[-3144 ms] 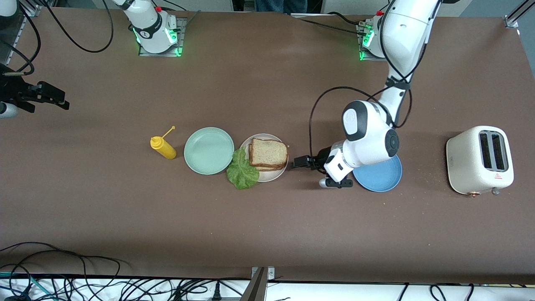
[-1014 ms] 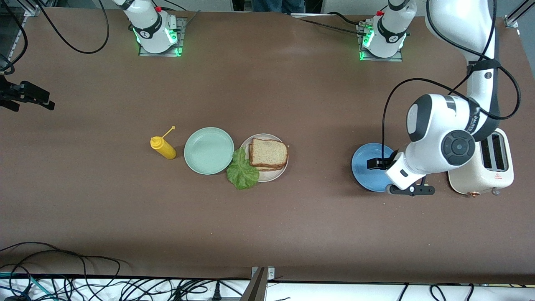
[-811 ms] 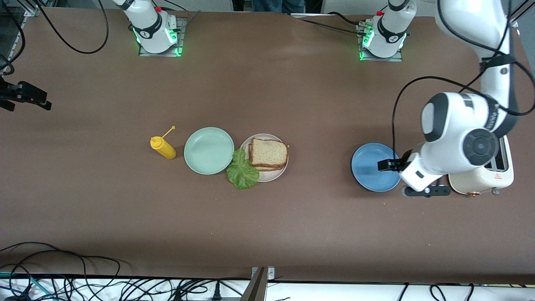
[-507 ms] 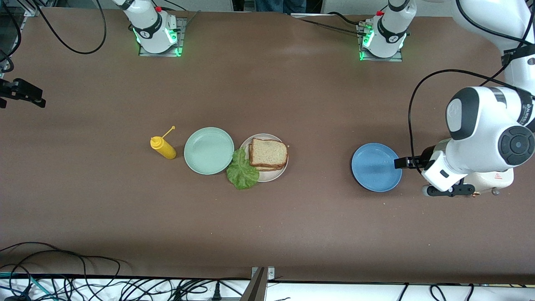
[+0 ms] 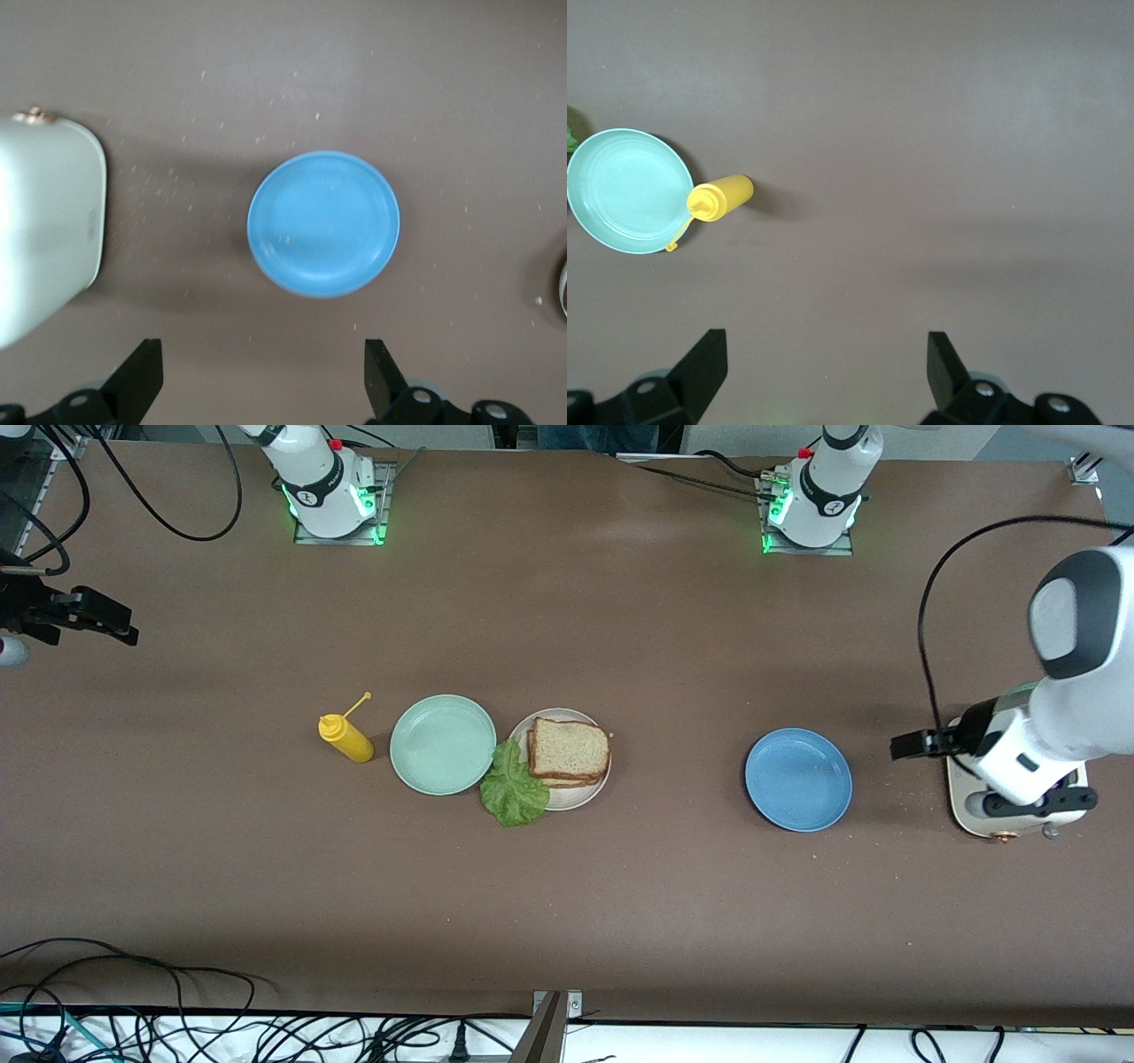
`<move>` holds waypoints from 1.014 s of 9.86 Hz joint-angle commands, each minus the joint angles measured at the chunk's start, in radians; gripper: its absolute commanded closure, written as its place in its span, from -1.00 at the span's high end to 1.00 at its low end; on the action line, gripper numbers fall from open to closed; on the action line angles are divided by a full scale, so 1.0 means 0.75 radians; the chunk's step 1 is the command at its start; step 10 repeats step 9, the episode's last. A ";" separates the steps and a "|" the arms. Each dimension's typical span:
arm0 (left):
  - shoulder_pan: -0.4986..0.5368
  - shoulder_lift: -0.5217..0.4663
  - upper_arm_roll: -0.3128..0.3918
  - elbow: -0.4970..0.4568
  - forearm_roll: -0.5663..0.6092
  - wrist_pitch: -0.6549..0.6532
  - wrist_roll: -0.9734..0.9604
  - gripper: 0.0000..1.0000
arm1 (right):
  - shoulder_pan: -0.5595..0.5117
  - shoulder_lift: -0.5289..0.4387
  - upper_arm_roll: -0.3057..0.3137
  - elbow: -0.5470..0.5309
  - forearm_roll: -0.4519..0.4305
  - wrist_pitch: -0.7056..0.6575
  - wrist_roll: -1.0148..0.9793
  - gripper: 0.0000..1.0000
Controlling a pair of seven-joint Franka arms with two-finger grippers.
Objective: Make sandwich on beige plate with both arms
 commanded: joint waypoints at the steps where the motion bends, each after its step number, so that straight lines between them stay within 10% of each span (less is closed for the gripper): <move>1: -0.001 -0.041 0.015 0.077 0.049 -0.194 0.063 1.00 | -0.004 0.047 -0.002 0.098 0.009 -0.044 0.013 1.00; 10: -0.005 -0.158 -0.009 0.087 0.121 -0.322 0.096 1.00 | 0.002 0.049 0.000 0.098 0.007 -0.044 0.017 1.00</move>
